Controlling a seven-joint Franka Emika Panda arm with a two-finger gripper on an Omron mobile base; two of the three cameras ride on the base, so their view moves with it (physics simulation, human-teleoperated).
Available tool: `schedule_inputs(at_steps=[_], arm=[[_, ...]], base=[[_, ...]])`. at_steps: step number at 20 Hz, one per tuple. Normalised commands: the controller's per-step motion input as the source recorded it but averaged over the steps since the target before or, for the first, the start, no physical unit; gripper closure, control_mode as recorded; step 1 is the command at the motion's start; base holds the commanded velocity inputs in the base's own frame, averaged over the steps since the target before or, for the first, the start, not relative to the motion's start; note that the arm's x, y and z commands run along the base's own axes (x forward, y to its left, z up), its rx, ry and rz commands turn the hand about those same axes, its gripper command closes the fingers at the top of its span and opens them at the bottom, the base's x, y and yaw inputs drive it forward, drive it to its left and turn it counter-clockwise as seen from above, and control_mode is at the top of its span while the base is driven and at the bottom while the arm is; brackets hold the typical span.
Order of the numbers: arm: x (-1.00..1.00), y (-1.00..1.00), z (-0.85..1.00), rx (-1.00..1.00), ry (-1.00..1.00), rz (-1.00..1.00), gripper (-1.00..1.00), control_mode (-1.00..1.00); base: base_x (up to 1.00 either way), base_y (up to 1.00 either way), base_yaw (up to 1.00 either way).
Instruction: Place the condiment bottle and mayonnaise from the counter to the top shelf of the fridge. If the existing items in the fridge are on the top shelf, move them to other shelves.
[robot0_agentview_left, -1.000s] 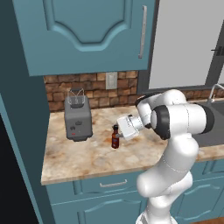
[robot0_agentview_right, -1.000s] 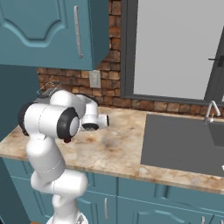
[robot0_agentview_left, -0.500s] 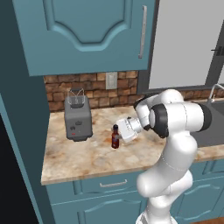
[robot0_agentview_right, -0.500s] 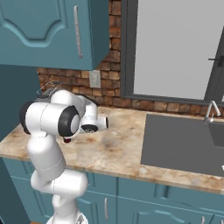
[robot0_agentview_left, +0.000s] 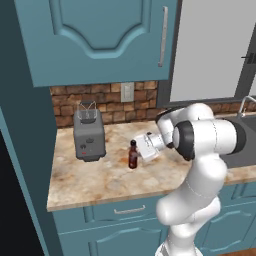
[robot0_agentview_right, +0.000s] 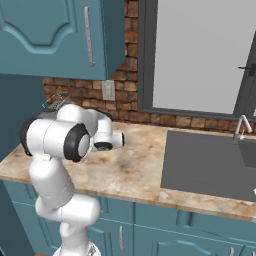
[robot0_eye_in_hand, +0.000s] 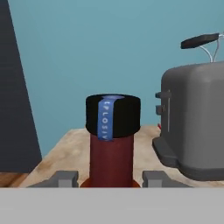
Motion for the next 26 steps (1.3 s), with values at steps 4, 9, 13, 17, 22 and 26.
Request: schedule_inputs(at_steps=[4,9,13,17,22,26], arm=[[-0.81,-0.07,0.96,0.02,-0.2,-0.03,1.0,-1.0],[-0.93,-0.2,1.0,0.0,-0.2,-0.08,1.0,-1.0],[-0.98,-0.31,1.0,0.0,-0.05,-0.12,1.0,-1.0],[-0.79,-0.21,1.0,0.0,0.02,-0.21,1.0,-1.0],[-0.74,-0.06,0.87,-0.02,0.03,-0.18,1.0,-1.0],[-0.78,-0.04,0.14,0.01,-0.16,-0.01,1.0,-1.0]], base=[[0.0,0.0,0.0],[0.0,0.0,0.0],[0.0,0.0,0.0],[0.0,0.0,0.0],[0.0,0.0,0.0],[0.0,0.0,0.0]])
